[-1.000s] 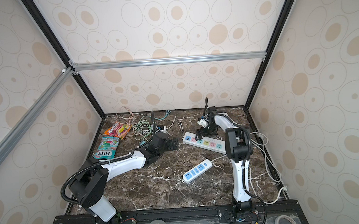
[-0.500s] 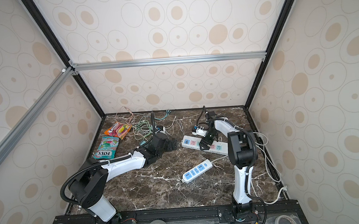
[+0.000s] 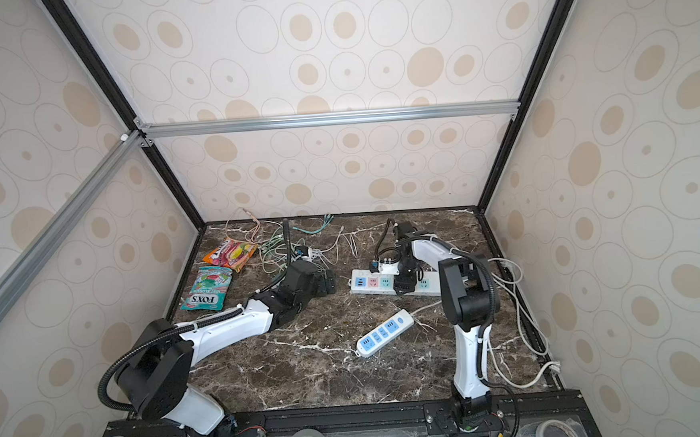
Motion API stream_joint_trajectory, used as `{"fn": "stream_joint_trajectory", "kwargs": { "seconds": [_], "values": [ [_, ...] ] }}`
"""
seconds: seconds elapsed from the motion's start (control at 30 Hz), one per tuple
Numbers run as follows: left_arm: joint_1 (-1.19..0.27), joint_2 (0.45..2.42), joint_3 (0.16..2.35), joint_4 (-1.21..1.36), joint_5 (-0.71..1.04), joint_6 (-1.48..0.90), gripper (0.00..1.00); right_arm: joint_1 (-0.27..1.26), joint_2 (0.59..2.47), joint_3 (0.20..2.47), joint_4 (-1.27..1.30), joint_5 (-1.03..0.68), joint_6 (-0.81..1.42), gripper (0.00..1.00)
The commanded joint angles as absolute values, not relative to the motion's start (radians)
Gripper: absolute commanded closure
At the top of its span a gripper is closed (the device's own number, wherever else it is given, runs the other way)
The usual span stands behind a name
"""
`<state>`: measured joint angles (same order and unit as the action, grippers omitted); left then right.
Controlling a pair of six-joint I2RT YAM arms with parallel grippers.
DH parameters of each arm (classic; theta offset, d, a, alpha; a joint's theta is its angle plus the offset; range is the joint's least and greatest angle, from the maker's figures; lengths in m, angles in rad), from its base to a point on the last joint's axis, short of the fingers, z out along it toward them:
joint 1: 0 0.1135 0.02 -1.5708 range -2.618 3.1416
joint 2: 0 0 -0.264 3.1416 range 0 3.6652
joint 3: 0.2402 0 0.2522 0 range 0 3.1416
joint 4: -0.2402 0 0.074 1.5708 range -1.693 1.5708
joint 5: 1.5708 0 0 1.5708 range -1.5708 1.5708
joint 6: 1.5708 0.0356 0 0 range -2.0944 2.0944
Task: Insert the plug
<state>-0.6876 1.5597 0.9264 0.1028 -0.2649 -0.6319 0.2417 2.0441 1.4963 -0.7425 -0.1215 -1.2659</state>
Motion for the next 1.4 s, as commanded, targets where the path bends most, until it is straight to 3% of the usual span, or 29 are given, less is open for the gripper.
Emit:
{"fn": "stream_joint_trajectory", "kwargs": {
  "seconds": [0.0,0.2,0.4,0.63,0.9,0.93,0.97,1.07,1.37],
  "values": [
    [-0.640,1.498,0.909,0.043,-0.291,-0.600,0.02,0.303,2.103,1.520,-0.730,-0.149,-1.441,0.37],
    [-0.530,1.425,0.876,-0.050,-0.253,-0.658,0.02,0.379,2.145,1.588,-0.780,-0.166,-1.461,0.33],
    [-0.483,1.402,0.875,-0.119,-0.261,-0.673,0.02,0.436,2.145,1.625,-0.844,-0.221,-1.246,0.30],
    [-0.483,1.461,0.913,-0.204,-0.299,-0.703,0.02,0.459,2.068,1.507,-0.829,-0.183,-1.082,0.27],
    [-0.479,1.507,0.945,-0.252,-0.313,-0.708,0.02,0.459,2.028,1.466,-0.777,-0.132,-1.080,0.16],
    [-0.476,1.512,0.950,-0.259,-0.313,-0.697,0.02,0.459,2.027,1.483,-0.771,-0.129,-1.051,0.13],
    [-0.472,1.515,0.955,-0.268,-0.313,-0.688,0.02,0.459,2.029,1.505,-0.771,-0.127,-1.015,0.01],
    [-0.452,1.519,0.956,-0.289,-0.285,-0.643,0.02,0.457,2.011,1.556,-0.781,-0.156,-0.966,0.00],
    [-0.326,1.556,0.938,-0.397,-0.136,-0.465,0.02,0.456,1.777,1.348,-0.430,-0.193,-0.820,0.00]
  ]
}}
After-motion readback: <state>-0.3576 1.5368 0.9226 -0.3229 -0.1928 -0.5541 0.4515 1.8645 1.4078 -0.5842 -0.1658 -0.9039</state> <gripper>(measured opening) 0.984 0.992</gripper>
